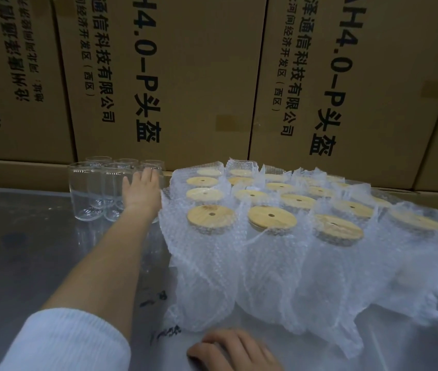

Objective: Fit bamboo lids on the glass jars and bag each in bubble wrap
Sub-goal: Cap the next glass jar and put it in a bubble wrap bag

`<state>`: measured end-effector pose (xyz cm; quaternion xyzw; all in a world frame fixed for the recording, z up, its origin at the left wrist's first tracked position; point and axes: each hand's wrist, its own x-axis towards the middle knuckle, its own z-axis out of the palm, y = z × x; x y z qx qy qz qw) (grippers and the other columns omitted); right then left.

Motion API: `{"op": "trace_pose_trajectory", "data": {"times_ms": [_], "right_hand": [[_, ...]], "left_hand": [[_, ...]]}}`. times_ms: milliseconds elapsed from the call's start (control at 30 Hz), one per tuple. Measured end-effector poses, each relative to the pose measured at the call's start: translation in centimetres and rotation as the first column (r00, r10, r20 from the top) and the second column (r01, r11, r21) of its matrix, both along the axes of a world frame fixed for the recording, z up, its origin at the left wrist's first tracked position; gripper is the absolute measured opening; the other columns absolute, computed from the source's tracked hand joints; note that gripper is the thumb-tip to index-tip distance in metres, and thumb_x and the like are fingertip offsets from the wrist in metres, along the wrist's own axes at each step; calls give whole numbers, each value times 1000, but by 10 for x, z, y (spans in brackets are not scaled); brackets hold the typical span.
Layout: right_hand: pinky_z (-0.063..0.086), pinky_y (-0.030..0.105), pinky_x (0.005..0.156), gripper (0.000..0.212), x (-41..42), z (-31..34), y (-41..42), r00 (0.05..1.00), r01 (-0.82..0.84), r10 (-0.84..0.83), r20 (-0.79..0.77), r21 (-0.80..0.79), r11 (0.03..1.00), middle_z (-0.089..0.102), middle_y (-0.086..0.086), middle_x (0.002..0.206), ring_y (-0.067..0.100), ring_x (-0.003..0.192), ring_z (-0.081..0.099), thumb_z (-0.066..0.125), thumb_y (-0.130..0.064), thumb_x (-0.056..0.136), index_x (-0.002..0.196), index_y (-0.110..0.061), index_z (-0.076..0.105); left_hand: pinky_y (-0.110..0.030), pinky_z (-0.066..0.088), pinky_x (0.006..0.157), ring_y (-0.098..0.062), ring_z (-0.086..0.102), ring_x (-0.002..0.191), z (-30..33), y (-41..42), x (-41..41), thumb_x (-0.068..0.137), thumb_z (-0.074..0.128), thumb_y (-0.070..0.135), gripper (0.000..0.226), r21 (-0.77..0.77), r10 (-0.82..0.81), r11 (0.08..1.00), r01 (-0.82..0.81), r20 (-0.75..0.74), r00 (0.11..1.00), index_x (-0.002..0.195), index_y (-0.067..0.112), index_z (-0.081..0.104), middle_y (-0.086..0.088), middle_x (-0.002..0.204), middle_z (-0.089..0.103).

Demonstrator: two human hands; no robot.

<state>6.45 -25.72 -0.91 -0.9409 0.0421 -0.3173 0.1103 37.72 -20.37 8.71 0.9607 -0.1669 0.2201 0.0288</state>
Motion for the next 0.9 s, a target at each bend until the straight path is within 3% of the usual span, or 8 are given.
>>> {"op": "trace_pose_trajectory", "data": {"times_ms": [233, 300, 367, 500, 633, 700, 800, 900], "right_hand": [[45, 4, 73, 29, -10, -7, -12, 963, -175, 154, -220, -76, 982, 60, -30, 94, -12, 86, 60, 56, -71, 69, 92, -53, 63], [36, 10, 93, 45, -11, -2, -13, 938, -238, 227, -260, -10, 971, 53, -25, 116, -6, 111, 51, 34, -72, 80, 113, -50, 55], [23, 20, 104, 51, -14, -5, -19, 909, -278, 282, -307, 57, 959, 38, -20, 131, -1, 127, 31, 32, -67, 82, 127, -44, 41], [23, 28, 107, 46, -17, -2, -19, 917, -284, 284, -281, 42, 958, 38, -12, 133, 7, 128, 29, 45, -57, 90, 132, -37, 41], [30, 32, 106, 46, -20, 2, -16, 918, -251, 251, -308, 42, 967, 43, -5, 132, 14, 126, 34, 48, -52, 92, 132, -29, 46], [35, 33, 102, 44, -22, 3, -16, 925, -217, 221, -308, 49, 975, 46, -1, 130, 17, 123, 39, 49, -49, 93, 129, -24, 50], [40, 34, 92, 35, -27, 4, -13, 965, -91, 92, -245, 16, 996, 52, 3, 120, 22, 114, 46, 46, -41, 94, 117, -16, 54], [41, 34, 88, 33, -35, 3, -10, 984, -21, 20, -177, -4, 1000, 55, 4, 118, 22, 113, 49, 43, -37, 96, 117, -14, 52]], "left_hand": [[-44, 24, 113, -25, 39, 130, -11, 16, -23, 92, 53, 14, 43, 91, -44, 996, 23, 229, 972, 134, 14, 46, -7, 138, 45], [-45, 22, 114, -23, 45, 127, -22, 25, -34, 90, 55, 12, 40, 93, -77, 994, 58, 223, 972, 130, 16, 52, -4, 132, 54], [-47, 20, 114, -23, 51, 123, -33, 37, -48, 89, 55, 7, 38, 90, -105, 992, 88, 214, 971, 125, 17, 57, -4, 129, 59], [-45, 30, 104, -26, 58, 112, -43, 61, -89, 84, 58, 4, 31, 120, -183, 980, 158, 235, 955, 112, 17, 65, -5, 121, 65], [-48, 47, 79, -36, 65, 73, -42, 88, -143, 68, 77, -5, 22, 81, -323, 946, 315, 357, 877, 86, 4, 69, -16, 82, 67], [-47, 47, 75, -36, 63, 66, -43, 99, -175, 79, 67, 4, 2, 46, -351, 929, 368, 427, 833, 81, 4, 67, -15, 75, 63], [-46, 46, 76, -35, 60, 63, -46, 105, -218, 88, 40, 22, 32, -2, -355, 914, 406, 479, 803, 77, 5, 65, -14, 72, 59], [-47, 47, 75, -33, 58, 61, -49, 105, -258, 90, 39, 23, 34, -13, -393, 877, 480, 555, 733, 77, 6, 66, -11, 69, 57]]}}
